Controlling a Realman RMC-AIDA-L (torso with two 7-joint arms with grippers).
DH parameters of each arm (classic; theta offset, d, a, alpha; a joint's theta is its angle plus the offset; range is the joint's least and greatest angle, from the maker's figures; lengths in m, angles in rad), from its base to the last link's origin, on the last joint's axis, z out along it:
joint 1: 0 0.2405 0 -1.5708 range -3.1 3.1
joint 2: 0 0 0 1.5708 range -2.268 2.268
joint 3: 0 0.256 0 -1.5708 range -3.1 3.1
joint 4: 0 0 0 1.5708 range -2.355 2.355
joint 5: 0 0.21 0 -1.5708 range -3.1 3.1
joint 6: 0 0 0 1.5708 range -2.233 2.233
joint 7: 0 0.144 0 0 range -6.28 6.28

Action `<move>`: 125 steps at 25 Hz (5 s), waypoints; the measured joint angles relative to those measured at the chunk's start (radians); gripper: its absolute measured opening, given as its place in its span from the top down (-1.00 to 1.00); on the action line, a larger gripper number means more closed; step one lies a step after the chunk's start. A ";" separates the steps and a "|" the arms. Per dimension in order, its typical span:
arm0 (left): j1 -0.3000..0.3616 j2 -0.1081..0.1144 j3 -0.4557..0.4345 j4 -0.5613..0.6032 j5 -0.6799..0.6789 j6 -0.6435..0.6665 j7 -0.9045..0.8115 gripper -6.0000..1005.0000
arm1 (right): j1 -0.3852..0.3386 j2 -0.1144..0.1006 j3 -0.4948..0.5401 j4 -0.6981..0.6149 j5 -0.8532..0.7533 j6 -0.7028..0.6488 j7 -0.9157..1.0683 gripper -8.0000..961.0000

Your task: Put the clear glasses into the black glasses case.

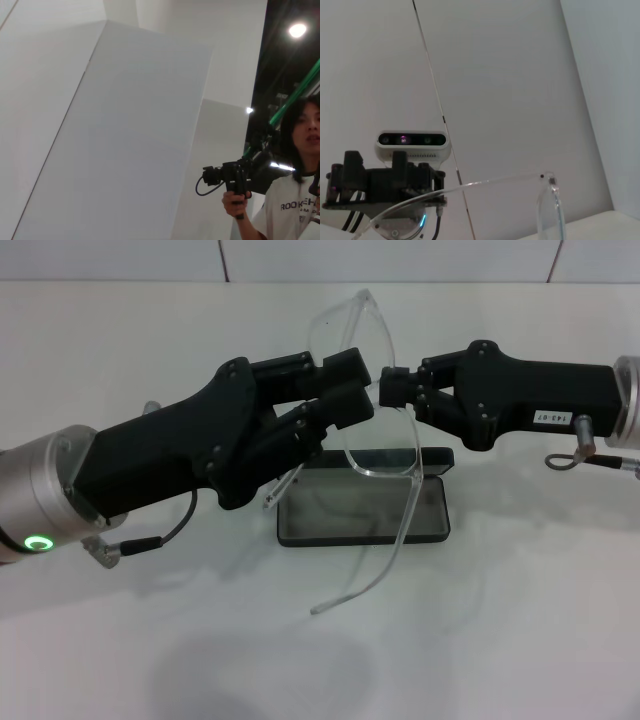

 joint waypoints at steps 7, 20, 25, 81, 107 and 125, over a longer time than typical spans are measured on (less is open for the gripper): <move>-0.003 -0.001 0.000 -0.017 0.000 -0.001 0.005 0.45 | -0.003 0.000 -0.020 0.000 0.000 -0.001 0.000 0.87; -0.009 -0.001 0.000 -0.036 0.006 -0.012 0.010 0.48 | 0.003 -0.003 -0.083 0.000 0.000 -0.023 0.003 0.87; -0.012 -0.001 0.000 -0.040 0.011 -0.032 0.011 0.49 | 0.003 0.000 -0.083 -0.007 0.000 -0.043 0.001 0.87; 0.043 0.043 -0.017 -0.020 -0.023 0.042 0.089 0.79 | -0.054 -0.017 0.005 -0.017 0.076 -0.163 -0.018 0.87; -0.080 -0.002 0.304 -0.014 -0.070 0.055 0.190 0.79 | 0.012 -0.013 0.340 0.213 0.300 -0.415 -0.197 0.87; -0.047 0.000 0.295 -0.046 -0.234 0.039 0.196 0.78 | 0.036 -0.013 0.112 0.211 0.279 -0.262 -0.242 0.87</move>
